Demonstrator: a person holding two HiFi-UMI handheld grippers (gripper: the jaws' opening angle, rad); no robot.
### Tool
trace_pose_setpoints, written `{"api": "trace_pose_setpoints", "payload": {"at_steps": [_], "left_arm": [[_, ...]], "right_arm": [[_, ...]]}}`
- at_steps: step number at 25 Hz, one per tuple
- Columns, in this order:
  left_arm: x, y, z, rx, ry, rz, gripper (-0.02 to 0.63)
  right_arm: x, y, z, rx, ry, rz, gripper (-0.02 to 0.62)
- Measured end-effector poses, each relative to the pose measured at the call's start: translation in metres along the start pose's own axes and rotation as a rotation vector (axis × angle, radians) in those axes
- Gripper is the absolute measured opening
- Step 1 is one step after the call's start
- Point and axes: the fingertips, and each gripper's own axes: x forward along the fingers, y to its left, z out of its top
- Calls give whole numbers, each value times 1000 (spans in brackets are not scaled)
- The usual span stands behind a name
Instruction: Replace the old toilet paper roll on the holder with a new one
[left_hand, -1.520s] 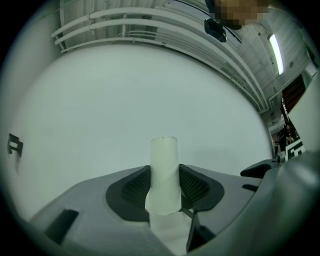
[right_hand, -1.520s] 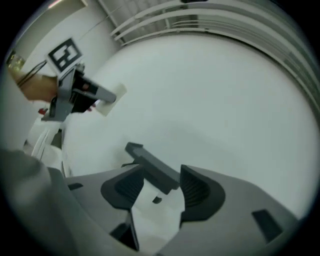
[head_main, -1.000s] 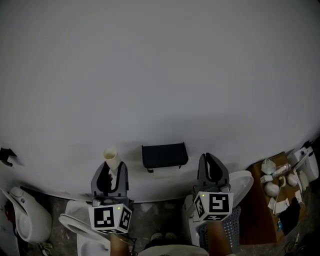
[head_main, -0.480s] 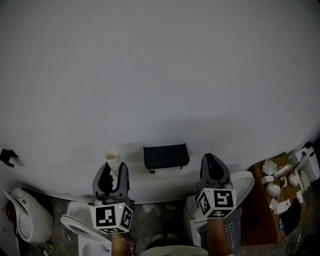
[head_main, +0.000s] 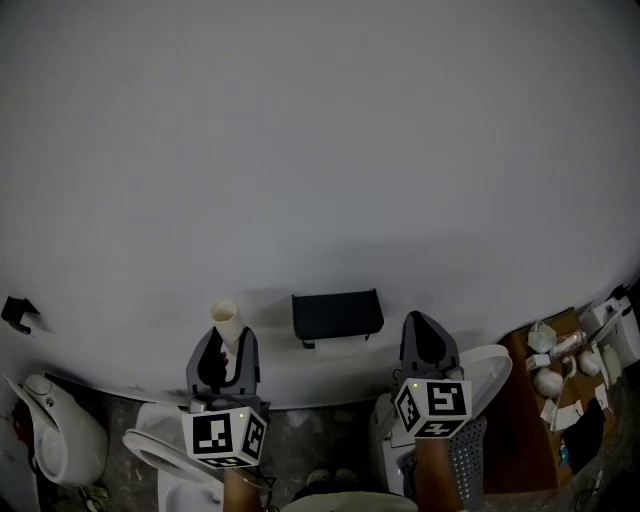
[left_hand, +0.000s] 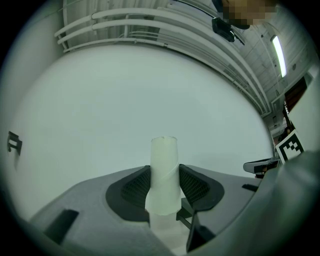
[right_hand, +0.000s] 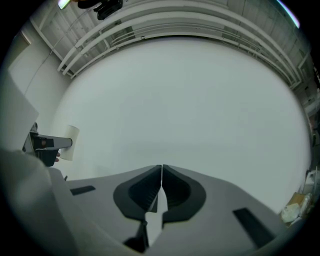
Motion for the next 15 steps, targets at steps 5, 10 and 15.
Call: {"api": "trace_pose_setpoints", "payload": {"at_steps": [5,10,15], "left_arm": [[3,1,-1,0,2,-2,181],[4,3,-1,4,5,-3,181],[7,-1,-4,8,10,-7,181]], "right_arm": [[5,3,-4,-4,16,7,-5],[6,5,-5,-11,22,10,-5],[9,0,-9,-3,34,6,-5]]}}
